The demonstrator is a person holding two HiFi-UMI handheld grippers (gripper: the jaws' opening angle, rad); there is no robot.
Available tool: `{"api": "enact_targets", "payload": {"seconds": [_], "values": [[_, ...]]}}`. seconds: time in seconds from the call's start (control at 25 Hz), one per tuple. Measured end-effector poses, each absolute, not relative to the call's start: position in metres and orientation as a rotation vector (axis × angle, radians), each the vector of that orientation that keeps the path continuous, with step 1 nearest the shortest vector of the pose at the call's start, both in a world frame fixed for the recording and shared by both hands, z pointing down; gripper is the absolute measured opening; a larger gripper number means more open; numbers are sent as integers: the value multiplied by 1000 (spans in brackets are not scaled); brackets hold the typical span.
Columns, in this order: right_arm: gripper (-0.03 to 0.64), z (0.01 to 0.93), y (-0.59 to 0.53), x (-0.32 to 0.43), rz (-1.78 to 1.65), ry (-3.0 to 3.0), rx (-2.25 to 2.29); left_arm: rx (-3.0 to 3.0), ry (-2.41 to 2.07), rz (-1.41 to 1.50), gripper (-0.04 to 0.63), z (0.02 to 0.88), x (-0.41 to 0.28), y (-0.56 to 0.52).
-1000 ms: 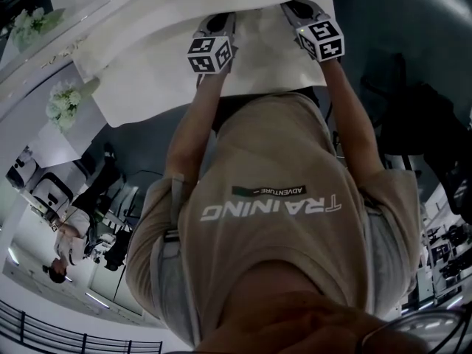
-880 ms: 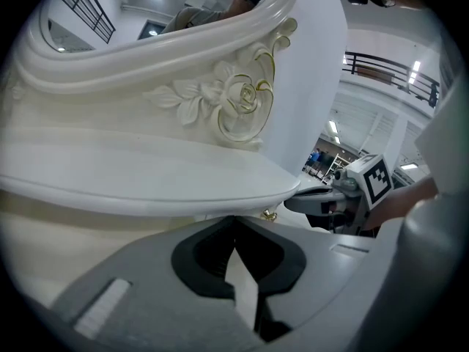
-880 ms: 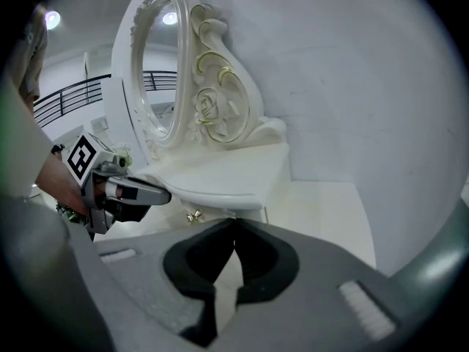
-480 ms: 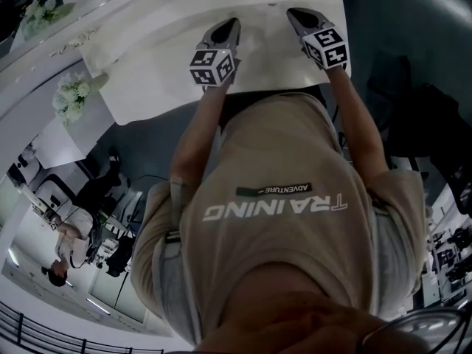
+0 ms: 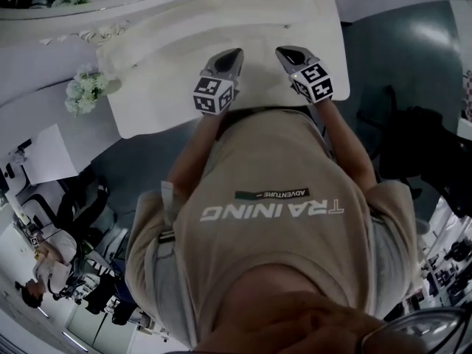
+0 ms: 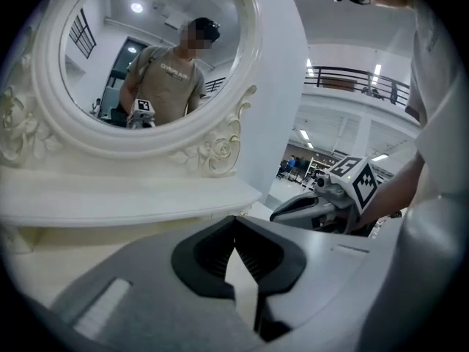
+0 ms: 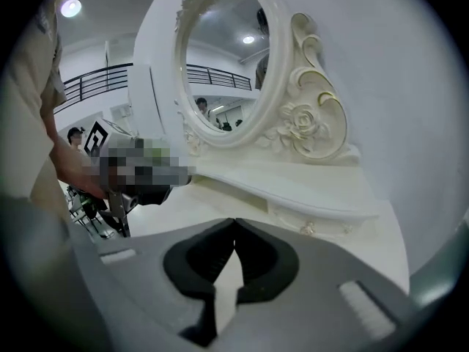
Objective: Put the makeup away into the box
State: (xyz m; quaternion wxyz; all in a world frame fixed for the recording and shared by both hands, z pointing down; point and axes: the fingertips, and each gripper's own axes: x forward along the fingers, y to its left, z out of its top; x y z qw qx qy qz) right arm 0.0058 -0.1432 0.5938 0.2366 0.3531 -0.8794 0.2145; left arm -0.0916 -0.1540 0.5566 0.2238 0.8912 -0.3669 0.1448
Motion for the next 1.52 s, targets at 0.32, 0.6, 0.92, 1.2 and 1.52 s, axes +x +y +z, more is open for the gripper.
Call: {"api": "enact_targets", "payload": {"seconds": [0.32,0.6,0.92,1.2,1.52], "values": [[5,534,-137,-33,409,-2482,1106,2633,-1043,296,6,501,-126,-149],[5,476,-122,-49,285,-2555,1289,2698,-1092,230,7,467,-164,-131],[5,443,-111,-76,200,-2620,1316,2724,-1184,183,7,438,-202,-123],[5,431,-109,-79,178,-2635,1334,2739,-1198,168,7,425,-208,-118],[5,422,-109,-83,95,-2625,1322,2769,-1191,181,7,420,-205,-125]]}}
